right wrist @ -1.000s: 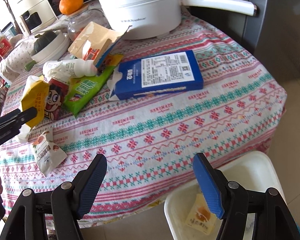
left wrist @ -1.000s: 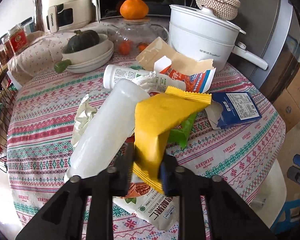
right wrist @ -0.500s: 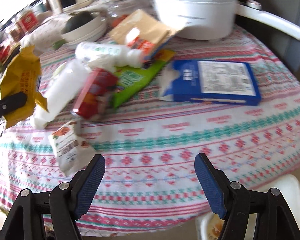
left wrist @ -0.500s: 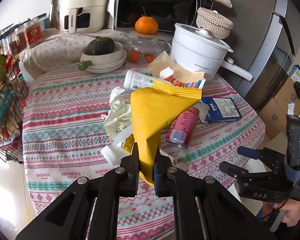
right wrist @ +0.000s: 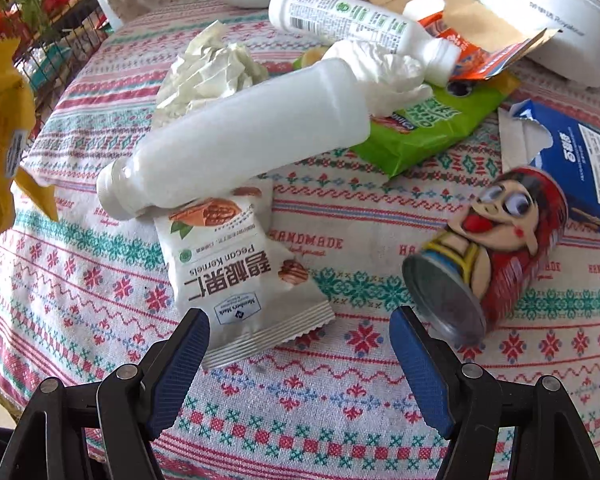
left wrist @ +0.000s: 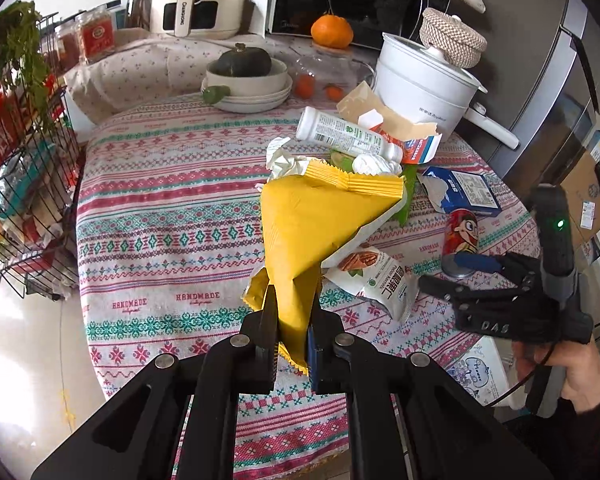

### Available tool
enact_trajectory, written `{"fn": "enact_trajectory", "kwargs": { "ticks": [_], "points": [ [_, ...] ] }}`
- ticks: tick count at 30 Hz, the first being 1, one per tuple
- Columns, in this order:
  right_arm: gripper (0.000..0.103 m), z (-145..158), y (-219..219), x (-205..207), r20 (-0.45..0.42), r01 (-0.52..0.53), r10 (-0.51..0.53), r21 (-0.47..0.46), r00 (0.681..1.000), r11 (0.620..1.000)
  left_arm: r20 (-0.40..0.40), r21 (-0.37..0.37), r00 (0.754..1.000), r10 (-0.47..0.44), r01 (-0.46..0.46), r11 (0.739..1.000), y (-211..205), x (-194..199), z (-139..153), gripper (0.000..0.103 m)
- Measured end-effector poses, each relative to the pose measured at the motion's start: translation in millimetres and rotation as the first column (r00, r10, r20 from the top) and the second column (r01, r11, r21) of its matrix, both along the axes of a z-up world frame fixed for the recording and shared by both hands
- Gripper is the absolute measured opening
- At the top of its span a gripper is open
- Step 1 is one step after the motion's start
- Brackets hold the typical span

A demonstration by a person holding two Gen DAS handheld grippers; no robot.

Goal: Collect trash
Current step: 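Hold the yellow wrapper in the left gripper while the right gripper grasps the red can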

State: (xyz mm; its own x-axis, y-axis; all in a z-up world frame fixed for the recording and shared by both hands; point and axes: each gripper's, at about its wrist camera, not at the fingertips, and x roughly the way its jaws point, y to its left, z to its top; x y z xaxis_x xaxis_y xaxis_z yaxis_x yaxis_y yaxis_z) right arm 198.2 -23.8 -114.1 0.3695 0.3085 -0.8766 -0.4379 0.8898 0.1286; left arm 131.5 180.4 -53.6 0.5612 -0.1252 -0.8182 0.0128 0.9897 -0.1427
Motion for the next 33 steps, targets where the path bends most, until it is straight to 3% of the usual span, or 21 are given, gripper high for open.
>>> {"fn": "enact_trajectory", "kwargs": {
  "ticks": [5, 10, 15, 23, 26, 27, 33],
  "points": [
    [0.079, 32, -34, 9, 0.063, 0.123, -0.127, 0.065, 0.990, 0.990, -0.020, -0.028, 1.000, 0.001, -0.002, 1.000, -1, 4, -3, 0.011],
    [0.079, 40, -68, 27, 0.080, 0.288, -0.296, 0.098, 0.952, 0.952, -0.020, -0.032, 1.000, -0.012, 0.012, 0.999, -11, 7, -2, 0.011],
    [0.081, 18, -89, 36, 0.004, 0.405, -0.405, -0.012, 0.914, 0.914, -0.032, -0.026, 0.999, -0.029, 0.028, 0.999, -20, 9, -4, 0.011],
    [0.075, -10, -114, 40, -0.163, 0.458, -0.448, 0.029, 0.879, 0.888, -0.035, -0.021, 0.998, -0.051, 0.051, 0.998, -32, 9, -5, 0.011],
    [0.066, -18, -119, 39, -0.218, 0.462, -0.440, 0.061, 0.871, 0.885, -0.035, -0.015, 0.997, -0.064, 0.063, 0.998, -37, 8, -5, 0.011],
    [0.058, -22, -121, 38, -0.243, 0.459, -0.431, 0.073, 0.869, 0.885, -0.034, -0.014, 0.997, -0.067, 0.066, 0.998, -39, 8, -5, 0.011],
    [0.056, -10, -133, 31, -0.223, 0.470, -0.439, 0.113, 0.871, 0.875, -0.014, -0.015, 0.996, -0.083, 0.083, 0.996, -50, 5, 2, 0.011]
  ]
}}
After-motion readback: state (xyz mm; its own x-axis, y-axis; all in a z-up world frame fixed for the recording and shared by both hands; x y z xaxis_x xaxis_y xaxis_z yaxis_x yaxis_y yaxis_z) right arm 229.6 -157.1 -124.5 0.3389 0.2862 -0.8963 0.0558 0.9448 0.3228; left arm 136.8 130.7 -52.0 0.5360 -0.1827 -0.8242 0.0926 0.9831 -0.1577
